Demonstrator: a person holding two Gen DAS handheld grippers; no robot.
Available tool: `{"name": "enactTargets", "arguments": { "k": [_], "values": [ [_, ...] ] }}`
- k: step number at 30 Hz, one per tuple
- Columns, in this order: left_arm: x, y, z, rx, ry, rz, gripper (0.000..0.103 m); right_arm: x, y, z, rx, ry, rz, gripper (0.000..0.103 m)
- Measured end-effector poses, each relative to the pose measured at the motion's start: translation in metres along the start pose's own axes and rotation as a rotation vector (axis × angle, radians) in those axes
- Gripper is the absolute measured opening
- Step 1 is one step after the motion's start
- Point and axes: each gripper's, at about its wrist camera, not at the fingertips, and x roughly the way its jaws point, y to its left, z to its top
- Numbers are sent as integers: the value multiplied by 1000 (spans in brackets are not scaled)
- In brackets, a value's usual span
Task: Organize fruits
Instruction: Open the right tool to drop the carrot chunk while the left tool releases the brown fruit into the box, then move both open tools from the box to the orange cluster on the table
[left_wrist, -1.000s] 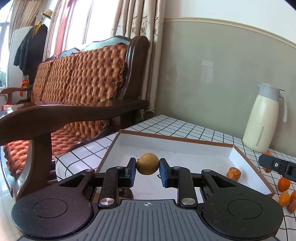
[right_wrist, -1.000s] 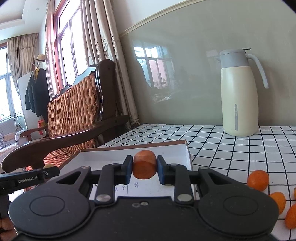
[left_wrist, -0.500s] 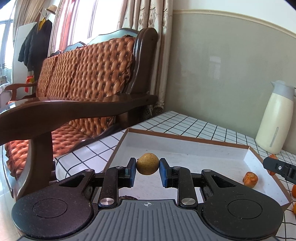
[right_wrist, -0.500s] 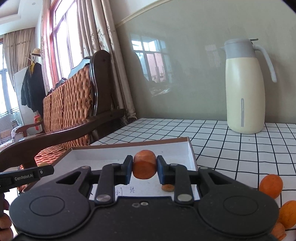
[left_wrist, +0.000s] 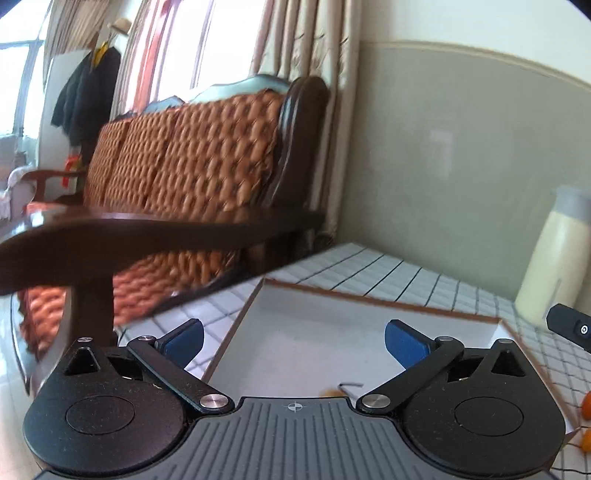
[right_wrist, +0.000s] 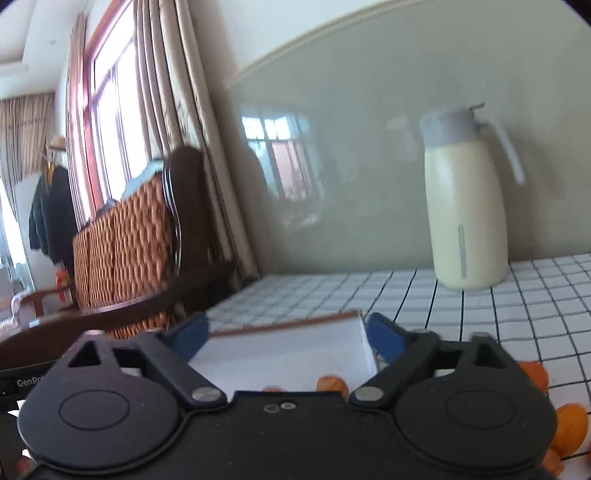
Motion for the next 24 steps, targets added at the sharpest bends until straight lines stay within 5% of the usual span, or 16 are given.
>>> {"name": "enactTargets", "arguments": {
  "k": [9, 17, 24],
  "values": [
    [-7, -1, -2, 19, -19, -9, 103, -15, -6, 8, 19, -88, 16, 97],
    [-20, -9, -7, 65, -23, -3, 103, -10, -5, 0, 2, -10, 2, 97],
    [-25, -19, -12, 93, -15, -11, 103, -23, -11, -3, 19, -26, 19, 97]
  ]
}}
